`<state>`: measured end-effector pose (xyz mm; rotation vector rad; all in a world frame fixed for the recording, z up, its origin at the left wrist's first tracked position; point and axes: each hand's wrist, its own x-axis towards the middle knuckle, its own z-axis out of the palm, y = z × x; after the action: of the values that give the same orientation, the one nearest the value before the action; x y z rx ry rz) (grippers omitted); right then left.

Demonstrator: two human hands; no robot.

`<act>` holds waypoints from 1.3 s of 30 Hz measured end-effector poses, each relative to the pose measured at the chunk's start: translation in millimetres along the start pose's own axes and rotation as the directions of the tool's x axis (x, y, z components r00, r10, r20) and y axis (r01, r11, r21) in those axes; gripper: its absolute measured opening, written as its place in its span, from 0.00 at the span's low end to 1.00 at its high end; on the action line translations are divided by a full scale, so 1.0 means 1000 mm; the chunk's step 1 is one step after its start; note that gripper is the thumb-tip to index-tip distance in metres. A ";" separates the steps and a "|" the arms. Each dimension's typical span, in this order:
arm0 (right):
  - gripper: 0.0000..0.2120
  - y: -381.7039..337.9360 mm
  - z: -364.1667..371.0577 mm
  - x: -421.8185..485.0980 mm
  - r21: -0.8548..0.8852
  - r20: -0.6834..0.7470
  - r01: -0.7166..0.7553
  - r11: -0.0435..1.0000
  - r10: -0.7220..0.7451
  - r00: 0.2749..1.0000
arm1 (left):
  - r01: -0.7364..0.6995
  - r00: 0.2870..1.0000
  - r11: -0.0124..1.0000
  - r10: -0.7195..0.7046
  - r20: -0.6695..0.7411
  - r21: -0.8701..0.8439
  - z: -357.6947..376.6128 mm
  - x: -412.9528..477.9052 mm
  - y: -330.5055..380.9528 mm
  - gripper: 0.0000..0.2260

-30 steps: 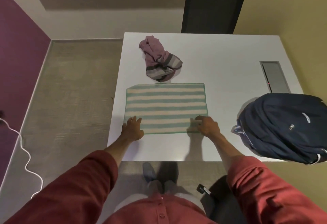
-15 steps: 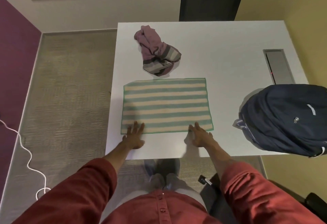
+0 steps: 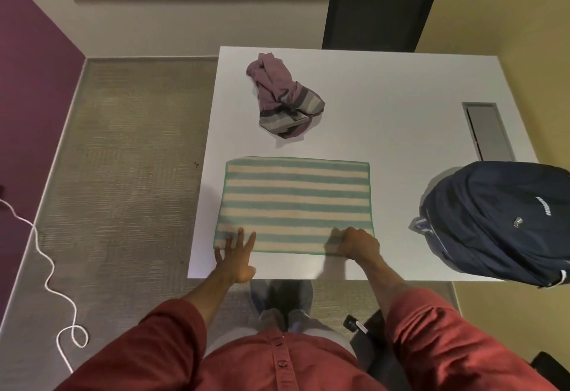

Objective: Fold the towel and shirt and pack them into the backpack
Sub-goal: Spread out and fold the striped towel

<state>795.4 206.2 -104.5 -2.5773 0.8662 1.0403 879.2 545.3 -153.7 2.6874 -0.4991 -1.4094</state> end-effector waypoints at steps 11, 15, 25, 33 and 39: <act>0.22 -0.010 -0.013 -0.009 0.084 -0.075 0.122 0.989 -0.116 0.990 | -0.063 0.926 0.998 0.048 -0.375 -0.027 -0.014 0.011 0.002 0.39; 0.30 -0.009 -0.009 0.011 0.108 -0.115 0.255 0.961 -0.243 0.963 | -0.075 0.941 0.997 0.074 -0.330 0.009 -0.026 0.028 0.001 0.40; 0.47 -0.008 -0.034 0.093 0.078 -0.067 0.298 0.951 -0.294 0.954 | -0.023 0.937 0.999 0.014 -0.349 -0.024 -0.123 0.107 0.009 0.37; 0.44 -0.004 -0.052 0.136 0.055 -0.098 0.284 0.957 -0.278 0.956 | 0.049 0.911 0.995 -0.080 -0.405 -0.087 -0.140 0.127 0.021 0.36; 0.47 -0.018 -0.066 0.147 0.048 -0.126 0.252 0.967 -0.244 0.962 | 0.109 0.931 0.989 -0.137 -0.338 -0.101 -0.126 0.134 0.015 0.39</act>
<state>927.2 129.3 -158.4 -2.6305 0.5705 0.7822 1048.3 477.9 -183.6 2.8515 -0.2418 -0.9211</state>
